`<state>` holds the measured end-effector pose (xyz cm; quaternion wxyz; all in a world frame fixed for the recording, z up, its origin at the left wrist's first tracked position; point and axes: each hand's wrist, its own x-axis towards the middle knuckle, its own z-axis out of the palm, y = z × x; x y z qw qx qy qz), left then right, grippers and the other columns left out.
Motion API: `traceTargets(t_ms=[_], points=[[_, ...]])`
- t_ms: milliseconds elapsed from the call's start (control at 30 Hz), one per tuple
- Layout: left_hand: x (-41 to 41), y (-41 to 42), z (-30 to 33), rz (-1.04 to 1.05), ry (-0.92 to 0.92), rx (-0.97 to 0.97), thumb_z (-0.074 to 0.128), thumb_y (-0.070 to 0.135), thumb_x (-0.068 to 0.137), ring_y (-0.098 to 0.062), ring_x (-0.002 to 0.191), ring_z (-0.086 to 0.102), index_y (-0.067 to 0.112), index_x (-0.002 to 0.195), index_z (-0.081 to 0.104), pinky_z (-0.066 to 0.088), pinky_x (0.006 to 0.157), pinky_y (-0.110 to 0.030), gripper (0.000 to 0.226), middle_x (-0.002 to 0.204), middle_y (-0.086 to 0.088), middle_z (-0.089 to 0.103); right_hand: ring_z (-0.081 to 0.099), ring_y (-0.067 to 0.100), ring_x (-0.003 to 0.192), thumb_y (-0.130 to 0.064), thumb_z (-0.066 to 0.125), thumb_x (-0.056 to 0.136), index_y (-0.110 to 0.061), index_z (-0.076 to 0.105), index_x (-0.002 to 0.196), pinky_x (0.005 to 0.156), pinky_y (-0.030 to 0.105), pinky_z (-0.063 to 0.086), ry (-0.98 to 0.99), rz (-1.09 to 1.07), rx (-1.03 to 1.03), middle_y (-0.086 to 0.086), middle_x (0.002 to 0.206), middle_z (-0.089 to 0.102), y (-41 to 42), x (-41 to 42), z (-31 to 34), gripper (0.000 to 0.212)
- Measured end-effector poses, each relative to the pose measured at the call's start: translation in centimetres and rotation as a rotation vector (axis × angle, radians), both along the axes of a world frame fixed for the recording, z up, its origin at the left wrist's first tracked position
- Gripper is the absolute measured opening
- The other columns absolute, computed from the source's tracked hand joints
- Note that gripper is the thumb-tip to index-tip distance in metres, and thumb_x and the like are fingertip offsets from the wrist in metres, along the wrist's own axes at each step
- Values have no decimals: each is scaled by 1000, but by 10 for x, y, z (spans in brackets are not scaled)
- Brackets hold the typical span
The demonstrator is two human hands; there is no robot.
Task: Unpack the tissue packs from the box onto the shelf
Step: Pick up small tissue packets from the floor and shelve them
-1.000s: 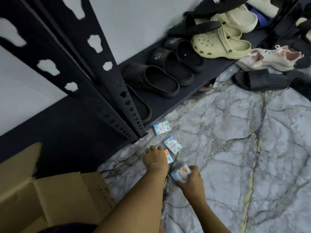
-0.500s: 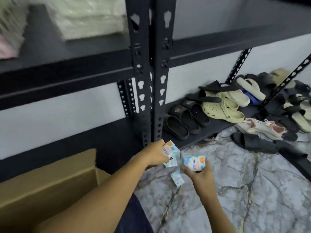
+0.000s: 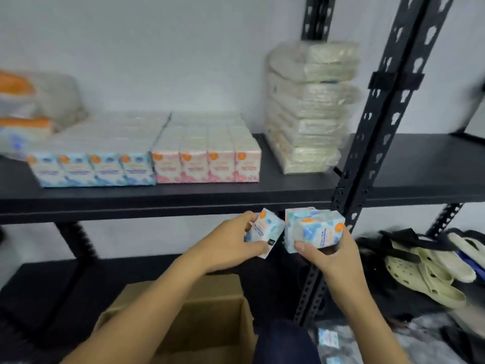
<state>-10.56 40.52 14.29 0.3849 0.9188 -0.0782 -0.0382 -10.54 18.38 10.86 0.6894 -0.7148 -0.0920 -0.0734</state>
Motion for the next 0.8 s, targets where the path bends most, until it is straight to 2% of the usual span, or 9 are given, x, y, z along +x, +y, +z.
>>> traceTargets(t_ms=[167,233,300,333,433,500,600,733,800], points=[[-43,73,60,133,-158,-36,68,45,86,8,76,59,39,115,49,48,66,-17,35,103,21,62,71,7,98,-20,86,62,-22,61,115,76,23,57,-161,154,-3,-9,107,75,77,-6,76,59],[-59,101,80,193,-208,-36,67,47,88,5,79,60,44,118,41,47,66,-17,39,105,23,58,70,2,97,-13,87,66,-23,60,115,75,15,54,-228,220,-22,-9,106,74,107,-8,102,57],[-72,128,97,262,-236,-45,66,50,87,-1,84,62,40,127,44,49,67,-19,46,113,16,58,69,-4,92,-8,87,69,-25,61,111,71,9,51,-289,261,-53,-12,101,74,136,-8,124,53],[-78,140,105,294,-250,-49,66,49,87,-2,80,63,38,126,46,50,63,-19,45,113,13,59,68,-4,92,-9,88,68,-25,61,110,71,9,50,-312,275,-63,-14,100,73,151,-8,134,52],[-92,176,122,387,-299,-76,67,42,89,-1,57,60,36,116,52,48,51,-17,32,102,12,62,69,0,94,-11,89,67,-22,61,112,74,14,52,-366,325,-87,-14,102,73,197,-4,156,54],[-98,200,131,444,-327,-82,67,43,88,-1,59,61,36,117,54,47,51,-18,33,100,10,64,70,3,94,-10,89,67,-22,61,112,72,17,54,-388,367,-98,-9,103,73,227,-2,168,54],[-106,235,138,536,-346,-105,68,41,88,-9,74,65,36,118,53,51,55,-22,33,100,9,64,70,3,86,-12,89,68,-24,59,109,68,20,57,-416,435,-152,-8,98,73,270,0,185,52],[-115,283,142,629,-374,-77,67,36,90,4,57,60,37,118,52,43,52,-15,32,89,15,62,69,3,83,-24,90,67,-28,57,109,70,23,58,-488,482,-268,-11,98,70,327,6,201,54],[-117,308,141,698,-381,-66,67,33,89,3,55,57,35,118,52,41,51,-16,33,84,16,59,69,3,80,-26,90,66,-28,56,109,70,25,59,-524,498,-317,-12,96,70,353,8,206,55]])
